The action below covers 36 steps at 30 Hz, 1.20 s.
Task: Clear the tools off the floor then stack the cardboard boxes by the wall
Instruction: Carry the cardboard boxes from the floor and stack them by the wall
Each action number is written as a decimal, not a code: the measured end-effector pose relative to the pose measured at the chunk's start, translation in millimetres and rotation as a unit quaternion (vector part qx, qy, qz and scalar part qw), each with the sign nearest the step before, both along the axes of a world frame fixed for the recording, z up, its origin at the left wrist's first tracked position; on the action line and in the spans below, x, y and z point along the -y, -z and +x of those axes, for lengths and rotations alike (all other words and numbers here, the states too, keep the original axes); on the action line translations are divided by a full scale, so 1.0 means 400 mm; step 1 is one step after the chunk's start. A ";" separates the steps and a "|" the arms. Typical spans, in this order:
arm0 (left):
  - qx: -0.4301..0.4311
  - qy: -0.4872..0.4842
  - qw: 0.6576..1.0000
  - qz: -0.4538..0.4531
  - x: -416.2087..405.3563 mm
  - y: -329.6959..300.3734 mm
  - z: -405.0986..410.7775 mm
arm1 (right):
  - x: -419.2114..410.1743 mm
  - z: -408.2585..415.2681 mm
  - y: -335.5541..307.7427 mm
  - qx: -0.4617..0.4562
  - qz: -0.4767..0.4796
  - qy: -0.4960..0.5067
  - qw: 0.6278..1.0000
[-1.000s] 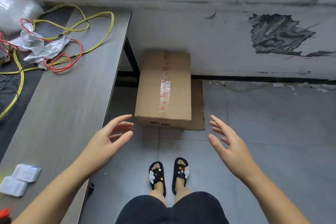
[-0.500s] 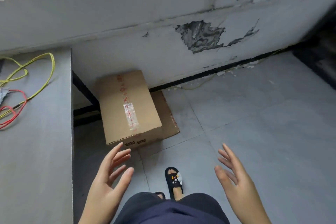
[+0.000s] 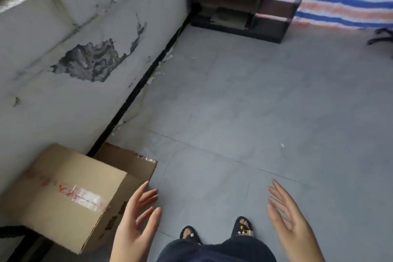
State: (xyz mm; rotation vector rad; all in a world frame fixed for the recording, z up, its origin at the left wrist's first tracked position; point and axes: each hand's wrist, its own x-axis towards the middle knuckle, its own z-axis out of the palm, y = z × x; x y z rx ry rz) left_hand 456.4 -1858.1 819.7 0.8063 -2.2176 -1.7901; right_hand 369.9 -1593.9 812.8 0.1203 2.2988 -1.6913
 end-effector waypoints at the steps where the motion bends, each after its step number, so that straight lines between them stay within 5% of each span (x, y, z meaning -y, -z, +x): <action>1: -0.003 0.021 1.000 -0.001 -0.018 0.001 -0.024 | -0.032 0.012 0.000 -0.002 0.001 0.028 1.000; 11: -0.028 0.238 0.971 0.005 -0.428 0.022 -0.243 | -0.469 0.127 0.005 -0.004 0.017 0.268 0.963; 19: -0.040 0.350 0.936 0.009 -0.925 0.057 -0.343 | -0.908 0.158 0.016 0.001 0.042 0.386 0.922; 27: -0.045 0.457 0.888 -0.018 -1.214 0.062 -0.515 | -1.123 0.098 0.039 0.037 0.021 0.477 0.878; 36: -0.058 0.607 0.793 0.003 -1.696 0.047 -0.851 | -1.393 -0.042 0.038 0.022 0.041 0.657 0.752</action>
